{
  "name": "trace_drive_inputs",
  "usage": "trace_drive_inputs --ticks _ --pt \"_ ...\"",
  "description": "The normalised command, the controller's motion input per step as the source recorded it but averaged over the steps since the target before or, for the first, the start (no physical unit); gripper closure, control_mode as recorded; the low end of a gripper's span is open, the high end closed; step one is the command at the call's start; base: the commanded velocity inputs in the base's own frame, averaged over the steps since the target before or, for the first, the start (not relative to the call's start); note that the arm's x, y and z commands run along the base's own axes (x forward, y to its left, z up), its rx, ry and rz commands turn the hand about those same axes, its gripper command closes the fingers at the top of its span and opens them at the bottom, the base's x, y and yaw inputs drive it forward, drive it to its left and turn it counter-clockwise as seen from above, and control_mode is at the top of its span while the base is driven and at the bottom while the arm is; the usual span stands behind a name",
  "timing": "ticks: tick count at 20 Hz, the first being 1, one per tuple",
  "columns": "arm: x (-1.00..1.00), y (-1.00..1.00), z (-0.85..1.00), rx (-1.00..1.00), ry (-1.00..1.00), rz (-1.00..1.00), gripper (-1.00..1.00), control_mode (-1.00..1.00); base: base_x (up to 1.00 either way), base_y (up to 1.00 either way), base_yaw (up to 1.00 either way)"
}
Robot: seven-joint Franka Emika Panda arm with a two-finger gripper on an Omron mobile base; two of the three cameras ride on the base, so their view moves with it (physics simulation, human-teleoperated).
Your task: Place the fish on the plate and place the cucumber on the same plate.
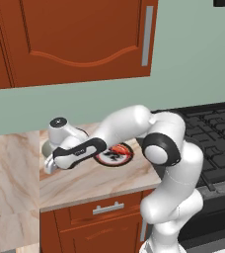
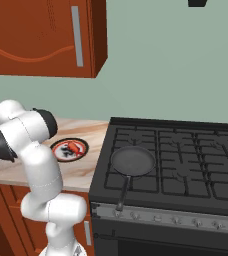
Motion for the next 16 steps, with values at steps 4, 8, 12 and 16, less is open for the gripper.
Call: trace_drive_inputs --ticks 4,8,12,16 --pt "0.0 0.01 -0.01 0.0 0.0 -0.02 1.0 -1.0 0.0 0.0 0.0" --pt "-0.02 0.0 0.01 0.0 0.0 -0.02 1.0 -1.0 0.0 0.0 0.0" --pt "-0.12 0.0 0.14 0.0 0.0 -0.04 1.0 -1.0 0.0 0.0 0.0" --pt "-0.19 0.0 0.22 0.0 -0.03 -0.05 1.0 -1.0 0.0 0.0 0.0"
